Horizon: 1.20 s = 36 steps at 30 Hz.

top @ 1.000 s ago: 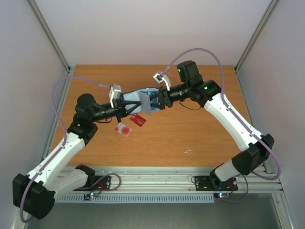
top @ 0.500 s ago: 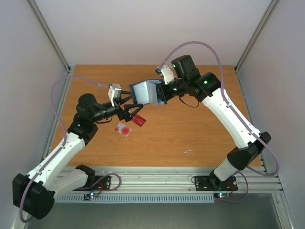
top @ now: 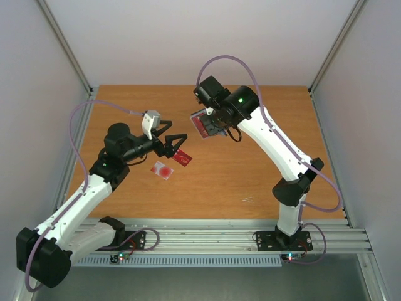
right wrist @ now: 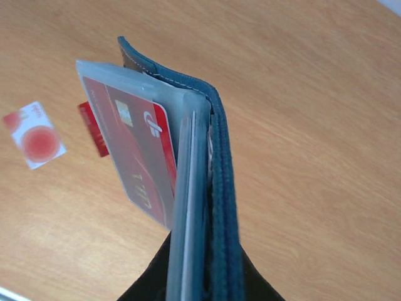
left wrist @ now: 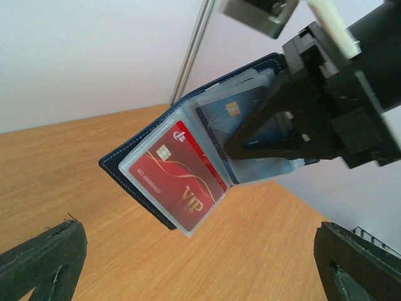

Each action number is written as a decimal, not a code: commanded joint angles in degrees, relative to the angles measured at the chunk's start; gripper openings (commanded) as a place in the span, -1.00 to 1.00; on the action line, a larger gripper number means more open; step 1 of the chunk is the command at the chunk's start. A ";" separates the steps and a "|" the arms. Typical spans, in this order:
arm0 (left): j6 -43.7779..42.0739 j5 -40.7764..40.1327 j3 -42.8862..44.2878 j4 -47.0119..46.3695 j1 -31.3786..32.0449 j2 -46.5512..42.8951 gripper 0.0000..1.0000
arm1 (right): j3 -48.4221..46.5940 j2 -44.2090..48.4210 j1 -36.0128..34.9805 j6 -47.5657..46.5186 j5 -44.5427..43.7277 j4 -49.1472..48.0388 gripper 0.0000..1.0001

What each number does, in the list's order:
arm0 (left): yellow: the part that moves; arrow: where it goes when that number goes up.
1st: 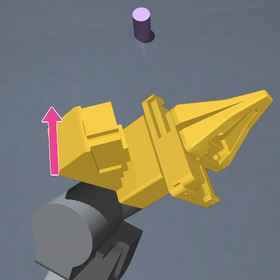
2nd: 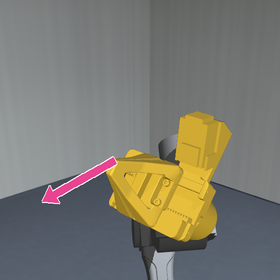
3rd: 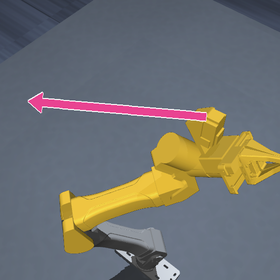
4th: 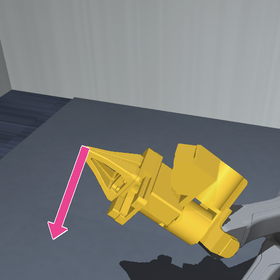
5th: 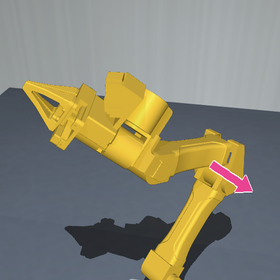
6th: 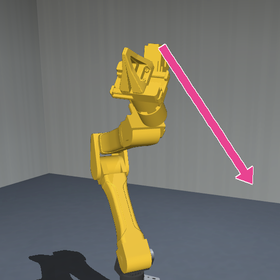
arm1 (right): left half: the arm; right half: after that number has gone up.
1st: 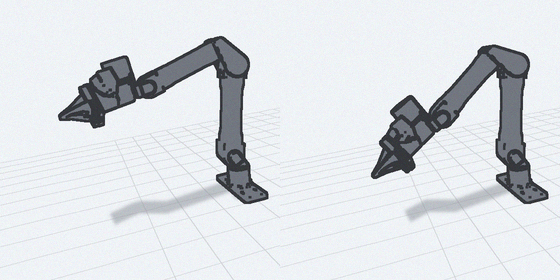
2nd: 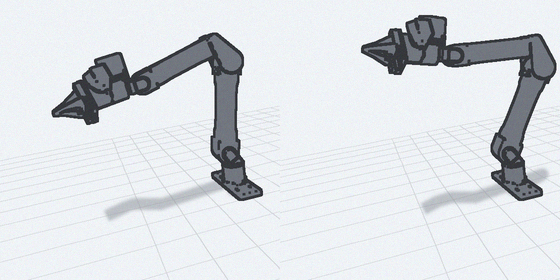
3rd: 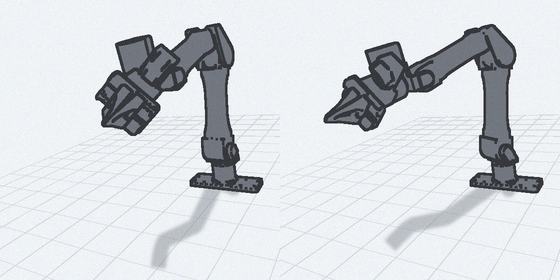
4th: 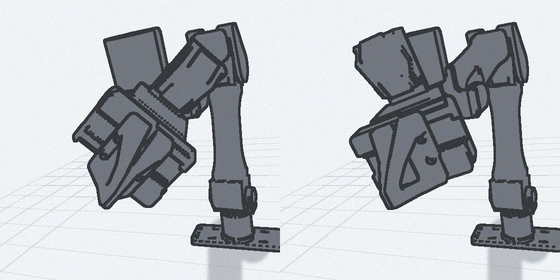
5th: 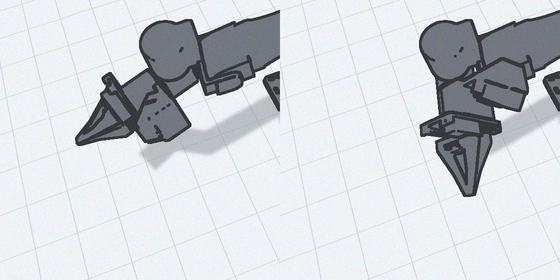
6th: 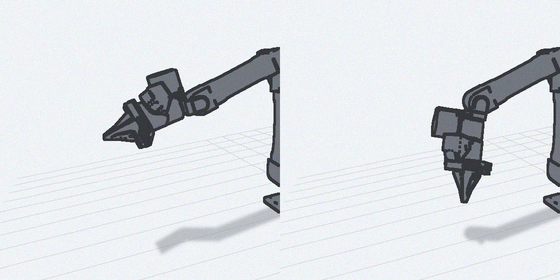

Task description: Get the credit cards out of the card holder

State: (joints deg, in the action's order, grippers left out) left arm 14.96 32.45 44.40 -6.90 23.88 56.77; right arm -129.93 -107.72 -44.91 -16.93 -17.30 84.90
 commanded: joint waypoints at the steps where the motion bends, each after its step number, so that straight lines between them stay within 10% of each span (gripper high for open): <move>1: -0.33 -2.04 0.34 0.11 0.21 0.00 0.99 | 0.87 4.16 -0.13 -3.88 9.86 -3.40 -0.98; 10: 3.58 -0.64 -1.75 0.03 -2.69 -1.66 0.99 | 9.61 13.15 3.46 -12.56 39.92 -11.81 -0.98; 28: 14.62 26.96 -0.98 -15.37 -6.32 -2.81 0.75 | 13.78 17.50 8.47 -17.43 57.34 -15.12 -0.98; 31: 14.49 28.38 -0.73 -15.49 -6.31 -2.72 0.44 | 13.37 17.19 8.81 -17.08 57.96 -15.50 -0.98; 36: 14.93 26.34 -0.01 -14.63 -6.33 -2.89 -0.86 | 13.04 17.23 8.88 -17.38 59.18 -16.07 -0.97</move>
State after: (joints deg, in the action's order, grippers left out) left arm 29.19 57.78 42.76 -18.46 17.69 54.78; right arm -115.33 -91.33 -36.32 -33.34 39.27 70.81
